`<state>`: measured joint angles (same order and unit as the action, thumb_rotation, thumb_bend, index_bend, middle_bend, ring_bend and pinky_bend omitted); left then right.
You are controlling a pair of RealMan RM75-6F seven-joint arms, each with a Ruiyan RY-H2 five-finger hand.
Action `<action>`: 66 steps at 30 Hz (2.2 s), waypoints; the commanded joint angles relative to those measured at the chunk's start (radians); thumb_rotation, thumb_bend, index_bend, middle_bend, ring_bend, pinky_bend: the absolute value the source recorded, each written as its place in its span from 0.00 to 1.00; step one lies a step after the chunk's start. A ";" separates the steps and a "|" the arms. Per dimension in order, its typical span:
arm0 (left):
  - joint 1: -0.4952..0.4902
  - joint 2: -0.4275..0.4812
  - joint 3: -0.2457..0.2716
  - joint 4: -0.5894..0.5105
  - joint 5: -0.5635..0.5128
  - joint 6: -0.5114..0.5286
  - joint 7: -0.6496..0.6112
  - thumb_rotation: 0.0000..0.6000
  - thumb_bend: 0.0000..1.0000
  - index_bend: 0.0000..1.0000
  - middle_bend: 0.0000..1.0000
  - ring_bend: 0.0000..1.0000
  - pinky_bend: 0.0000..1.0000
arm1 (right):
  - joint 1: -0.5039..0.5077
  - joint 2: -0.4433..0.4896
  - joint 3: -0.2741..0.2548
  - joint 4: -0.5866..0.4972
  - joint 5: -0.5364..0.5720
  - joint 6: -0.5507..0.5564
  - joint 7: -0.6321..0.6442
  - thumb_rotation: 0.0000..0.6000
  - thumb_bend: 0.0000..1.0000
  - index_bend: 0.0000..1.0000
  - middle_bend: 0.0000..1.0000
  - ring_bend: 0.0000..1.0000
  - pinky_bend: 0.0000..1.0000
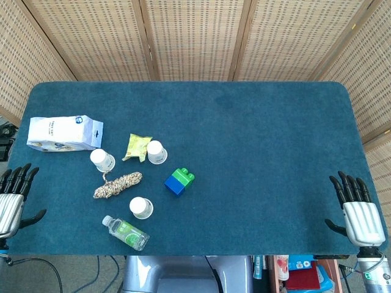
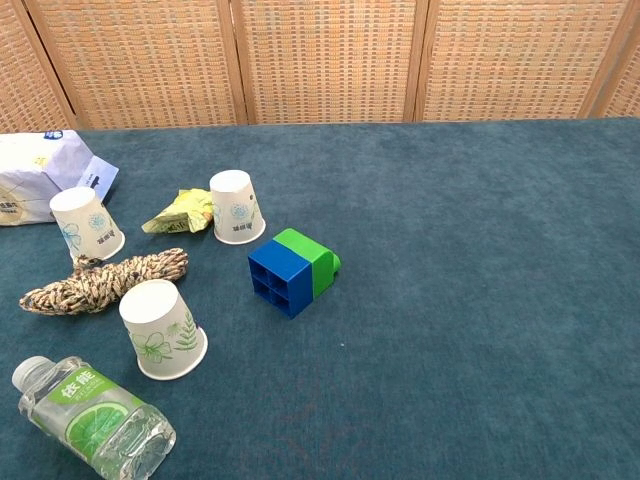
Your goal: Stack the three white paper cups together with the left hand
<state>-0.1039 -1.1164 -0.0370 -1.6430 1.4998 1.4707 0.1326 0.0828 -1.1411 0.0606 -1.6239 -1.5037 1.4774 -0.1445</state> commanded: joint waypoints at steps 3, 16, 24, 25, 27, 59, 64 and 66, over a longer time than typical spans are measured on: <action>-0.046 0.037 -0.016 -0.076 0.029 -0.037 0.020 1.00 0.22 0.10 0.00 0.00 0.00 | 0.002 -0.001 -0.003 -0.003 -0.002 -0.004 -0.004 1.00 0.00 0.00 0.00 0.00 0.00; -0.212 0.078 -0.051 -0.271 -0.033 -0.285 0.196 1.00 0.22 0.25 0.00 0.00 0.00 | 0.002 0.004 0.000 -0.003 0.000 -0.003 0.010 1.00 0.00 0.00 0.00 0.00 0.00; -0.363 0.065 -0.069 -0.385 -0.250 -0.500 0.402 1.00 0.22 0.25 0.00 0.00 0.00 | 0.000 0.013 0.002 -0.004 0.002 -0.001 0.036 1.00 0.00 0.00 0.00 0.00 0.00; -0.376 0.056 -0.069 -0.397 -0.280 -0.505 0.428 1.00 0.22 0.25 0.00 0.00 0.00 | -0.001 0.015 0.003 -0.004 0.003 0.000 0.040 1.00 0.00 0.00 0.00 0.00 0.00; -0.393 0.043 -0.067 -0.408 -0.316 -0.508 0.460 1.00 0.22 0.25 0.00 0.00 0.00 | -0.002 0.017 0.004 -0.004 0.005 0.001 0.044 1.00 0.00 0.00 0.00 0.00 0.00; -0.581 -0.166 0.010 -0.342 -0.579 -0.446 0.689 1.00 0.22 0.25 0.00 0.00 0.00 | -0.007 0.034 0.016 -0.002 0.013 0.014 0.093 1.00 0.00 0.00 0.00 0.00 0.00; -0.599 -0.190 0.021 -0.328 -0.597 -0.442 0.697 1.00 0.22 0.25 0.00 0.00 0.00 | -0.007 0.035 0.017 -0.003 0.011 0.015 0.096 1.00 0.00 0.00 0.00 0.00 0.00; -0.607 -0.200 0.024 -0.322 -0.607 -0.441 0.702 1.00 0.22 0.25 0.00 0.00 0.00 | -0.007 0.035 0.017 -0.003 0.010 0.017 0.098 1.00 0.00 0.00 0.00 0.00 0.00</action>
<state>-0.7070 -1.3121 -0.0153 -1.9683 0.8966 1.0284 0.8320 0.0756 -1.1058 0.0777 -1.6264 -1.4935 1.4938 -0.0463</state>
